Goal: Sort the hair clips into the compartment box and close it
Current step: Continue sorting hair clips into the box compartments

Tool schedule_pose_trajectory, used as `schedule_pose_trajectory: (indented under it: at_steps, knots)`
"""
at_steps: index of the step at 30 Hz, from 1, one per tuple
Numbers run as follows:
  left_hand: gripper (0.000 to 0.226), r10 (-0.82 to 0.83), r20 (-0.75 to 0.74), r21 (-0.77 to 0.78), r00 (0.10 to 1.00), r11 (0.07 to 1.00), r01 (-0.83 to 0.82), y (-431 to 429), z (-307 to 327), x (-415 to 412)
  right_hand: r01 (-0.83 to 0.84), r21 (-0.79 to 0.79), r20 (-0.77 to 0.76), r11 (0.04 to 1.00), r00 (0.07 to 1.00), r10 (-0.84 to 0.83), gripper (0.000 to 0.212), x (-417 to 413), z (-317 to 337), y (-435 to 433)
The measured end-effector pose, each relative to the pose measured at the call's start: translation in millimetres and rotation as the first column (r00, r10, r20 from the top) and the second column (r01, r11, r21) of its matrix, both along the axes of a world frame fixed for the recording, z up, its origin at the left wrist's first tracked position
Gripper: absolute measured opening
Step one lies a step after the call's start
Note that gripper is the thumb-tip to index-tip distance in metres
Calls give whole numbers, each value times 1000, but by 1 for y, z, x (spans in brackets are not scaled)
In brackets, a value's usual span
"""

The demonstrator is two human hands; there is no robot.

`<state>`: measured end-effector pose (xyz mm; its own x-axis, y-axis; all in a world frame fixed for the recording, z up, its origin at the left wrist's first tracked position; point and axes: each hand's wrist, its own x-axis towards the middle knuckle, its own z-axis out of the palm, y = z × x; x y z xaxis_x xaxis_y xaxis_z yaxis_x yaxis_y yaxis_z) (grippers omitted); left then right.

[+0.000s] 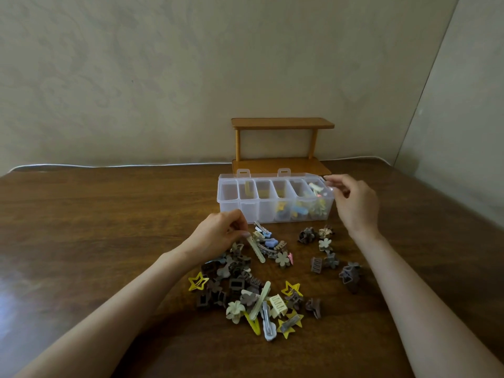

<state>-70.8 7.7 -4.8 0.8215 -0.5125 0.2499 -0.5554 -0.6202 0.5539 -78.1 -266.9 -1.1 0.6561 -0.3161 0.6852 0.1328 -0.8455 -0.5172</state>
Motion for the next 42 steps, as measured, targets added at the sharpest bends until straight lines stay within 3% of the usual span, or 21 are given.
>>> schedule_pose_trajectory:
  at_steps: [4,13,18,22,30,34,42]
  knots:
    - [4,1,-4,-6,1000,1000,-1,0,0,0,-7,-12,21,1000,1000,7,25,0,1,-4]
    - [5,5,0,-61,1000,998,-5,-3,3,-4,-192,69,75,979,979,187,18,-19,7,14]
    - [4,12,-7,-110,1000,994,-13,-3,4,-5,-439,73,-130,896,886,445,15,-24,3,41]
    - [5,15,6,-135,1000,991,-14,-3,5,-6,-538,4,-253,843,815,521,6,-23,-2,50]
    - [5,47,49,-217,998,975,-35,-6,4,-8,-649,-19,-418,761,697,584,42,-27,-1,57]
    - [4,63,57,-259,996,965,-46,-7,4,-9,-659,-42,-444,751,686,577,25,-29,0,60]
    - [3,53,45,-263,998,964,-40,-7,3,-8,-615,-44,-347,787,748,566,7,-28,-1,57]
